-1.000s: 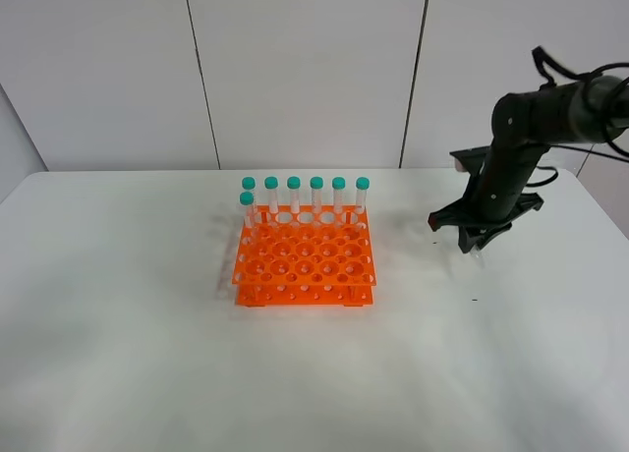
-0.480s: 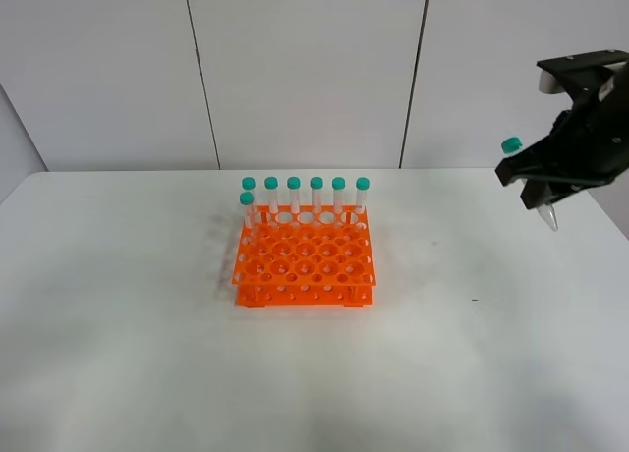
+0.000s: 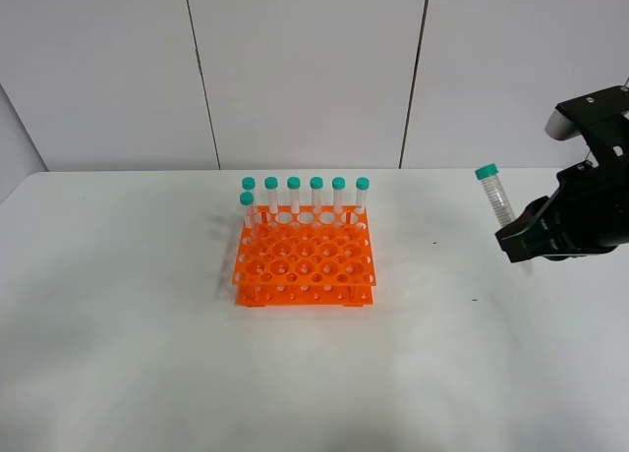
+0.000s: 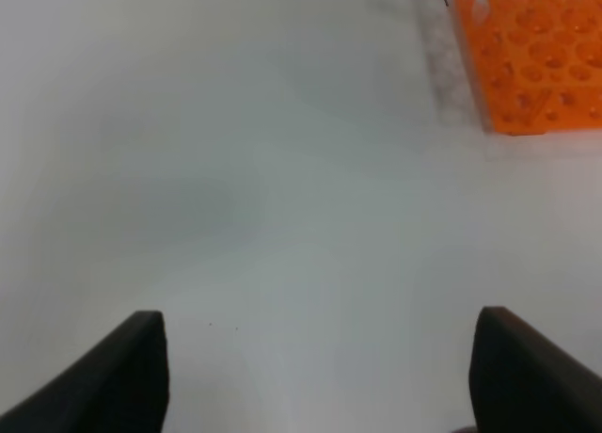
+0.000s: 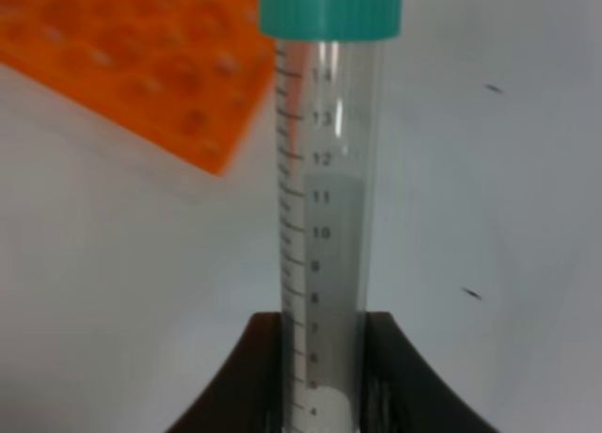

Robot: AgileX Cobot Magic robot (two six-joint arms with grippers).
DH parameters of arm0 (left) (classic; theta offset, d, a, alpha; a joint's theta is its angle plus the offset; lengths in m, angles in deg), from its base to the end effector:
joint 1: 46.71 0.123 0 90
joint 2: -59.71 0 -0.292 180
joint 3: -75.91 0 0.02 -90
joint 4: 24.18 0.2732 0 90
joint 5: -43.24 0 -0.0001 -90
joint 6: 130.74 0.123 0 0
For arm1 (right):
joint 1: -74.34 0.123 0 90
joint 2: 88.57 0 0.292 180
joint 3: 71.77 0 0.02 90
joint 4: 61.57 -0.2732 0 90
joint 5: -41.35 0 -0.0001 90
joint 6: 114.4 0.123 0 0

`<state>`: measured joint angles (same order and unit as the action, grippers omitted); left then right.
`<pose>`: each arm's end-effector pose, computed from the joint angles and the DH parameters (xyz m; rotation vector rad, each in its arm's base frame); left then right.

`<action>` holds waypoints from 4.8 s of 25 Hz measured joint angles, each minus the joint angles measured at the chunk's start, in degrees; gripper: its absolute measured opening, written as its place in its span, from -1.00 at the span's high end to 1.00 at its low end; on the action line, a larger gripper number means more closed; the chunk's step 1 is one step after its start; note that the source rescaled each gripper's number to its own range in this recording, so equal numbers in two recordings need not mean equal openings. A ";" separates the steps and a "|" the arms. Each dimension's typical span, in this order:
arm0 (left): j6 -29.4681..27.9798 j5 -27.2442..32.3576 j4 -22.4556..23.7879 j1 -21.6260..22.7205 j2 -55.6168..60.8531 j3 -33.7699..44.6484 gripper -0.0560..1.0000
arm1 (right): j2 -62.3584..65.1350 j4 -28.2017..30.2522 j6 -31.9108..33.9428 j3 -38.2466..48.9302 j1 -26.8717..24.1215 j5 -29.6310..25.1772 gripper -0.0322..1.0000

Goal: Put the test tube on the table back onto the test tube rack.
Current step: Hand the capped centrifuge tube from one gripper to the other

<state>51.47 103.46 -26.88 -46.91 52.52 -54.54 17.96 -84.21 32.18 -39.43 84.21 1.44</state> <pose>0.0373 -0.0052 0.2703 0.0446 2.0401 -0.0344 0.2471 0.0739 0.2519 -0.6487 2.3967 0.2693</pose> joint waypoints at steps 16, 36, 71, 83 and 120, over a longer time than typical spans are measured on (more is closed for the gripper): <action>0.00 0.00 0.00 0.00 0.00 0.00 -0.83 | -7.47 -26.56 -24.82 0.00 13.87 1.98 0.87; 10.49 -18.23 -21.68 0.00 -35.62 -14.21 -0.83 | -20.29 -24.86 -25.07 -12.34 19.03 -2.11 0.87; 61.45 -29.35 -85.54 -23.94 -82.25 -21.22 -0.83 | -20.29 -26.90 -25.26 -12.34 19.17 -2.75 0.87; 61.51 -28.88 -85.54 -23.94 -82.25 -21.22 -0.83 | -20.29 -29.89 -25.48 -12.34 19.17 -2.71 0.87; 61.46 -28.71 -85.54 -23.94 -82.25 -21.22 0.63 | -20.29 -31.47 -25.50 -12.34 19.17 -2.77 0.87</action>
<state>112.94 74.75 -112.42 -70.84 -29.73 -75.76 -2.33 -115.68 6.67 -51.77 103.37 -1.33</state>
